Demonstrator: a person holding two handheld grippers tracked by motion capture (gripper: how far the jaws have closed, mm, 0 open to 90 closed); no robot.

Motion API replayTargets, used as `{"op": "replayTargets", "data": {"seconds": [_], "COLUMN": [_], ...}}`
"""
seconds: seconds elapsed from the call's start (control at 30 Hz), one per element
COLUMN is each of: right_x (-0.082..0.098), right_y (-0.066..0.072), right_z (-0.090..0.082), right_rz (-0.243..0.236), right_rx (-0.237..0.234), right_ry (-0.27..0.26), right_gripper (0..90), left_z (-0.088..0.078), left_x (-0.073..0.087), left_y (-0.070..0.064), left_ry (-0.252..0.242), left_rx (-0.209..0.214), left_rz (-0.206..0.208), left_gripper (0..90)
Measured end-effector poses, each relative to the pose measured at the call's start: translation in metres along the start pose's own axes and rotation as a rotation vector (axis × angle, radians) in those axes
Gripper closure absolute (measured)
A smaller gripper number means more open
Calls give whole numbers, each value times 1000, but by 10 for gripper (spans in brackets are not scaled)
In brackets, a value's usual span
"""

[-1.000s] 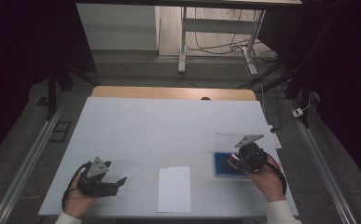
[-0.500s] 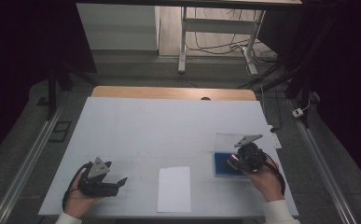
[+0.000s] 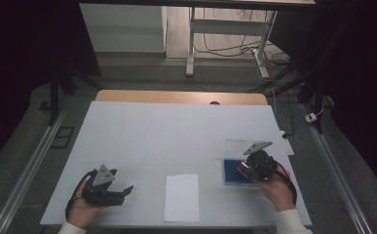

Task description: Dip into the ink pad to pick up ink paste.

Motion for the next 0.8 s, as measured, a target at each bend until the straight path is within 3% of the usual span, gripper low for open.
{"op": "replayTargets", "data": {"seconds": [0.2, 0.8], "right_x": [2, 1], "right_y": [-2, -3], "right_z": [0, -5], "right_rz": [16, 8], "right_rx": [-24, -23], "right_ry": [-20, -33], "right_gripper": [712, 706], "left_z": [0, -1], "left_x": [0, 0], "left_y": [1, 2], "left_ry": [-4, -3], "left_rx": [0, -4], "left_rz": [-4, -5], "left_gripper": [172, 172]}}
Point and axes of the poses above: each handheld gripper's, and its own axes: z roughly forward along the jaws, x roughly out of its underside, y roughly to its left, the point moved 3 cm from there along z, roughly forward along the jaws, and after that the axes turned 7 degrees about z, right-handed, at the moved point
